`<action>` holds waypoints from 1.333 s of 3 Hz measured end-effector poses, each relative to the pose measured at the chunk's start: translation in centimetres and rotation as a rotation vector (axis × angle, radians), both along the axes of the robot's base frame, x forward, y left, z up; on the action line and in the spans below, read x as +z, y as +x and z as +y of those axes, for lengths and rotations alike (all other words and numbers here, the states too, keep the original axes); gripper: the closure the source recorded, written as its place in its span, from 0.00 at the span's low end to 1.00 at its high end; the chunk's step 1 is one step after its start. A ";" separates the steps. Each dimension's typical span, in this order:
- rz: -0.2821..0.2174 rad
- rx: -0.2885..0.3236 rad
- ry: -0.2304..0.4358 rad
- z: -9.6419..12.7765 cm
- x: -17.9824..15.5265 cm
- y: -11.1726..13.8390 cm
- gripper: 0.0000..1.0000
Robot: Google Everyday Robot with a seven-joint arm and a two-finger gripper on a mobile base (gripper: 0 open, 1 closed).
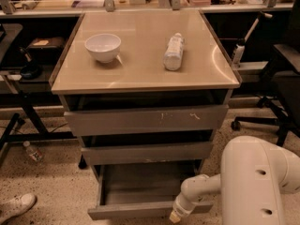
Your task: Close bottom drawer
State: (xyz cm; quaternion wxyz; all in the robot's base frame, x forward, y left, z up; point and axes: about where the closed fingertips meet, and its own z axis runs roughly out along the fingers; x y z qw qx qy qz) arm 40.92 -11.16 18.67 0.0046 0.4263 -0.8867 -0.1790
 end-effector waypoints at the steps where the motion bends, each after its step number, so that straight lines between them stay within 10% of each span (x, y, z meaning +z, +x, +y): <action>1: -0.008 0.017 0.009 0.8 -0.3 0.9 1.00; 4: -0.008 0.017 0.009 0.8 -0.3 0.9 0.36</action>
Offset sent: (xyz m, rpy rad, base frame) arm 0.0072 0.0063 -0.0028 0.0077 -0.0060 0.0139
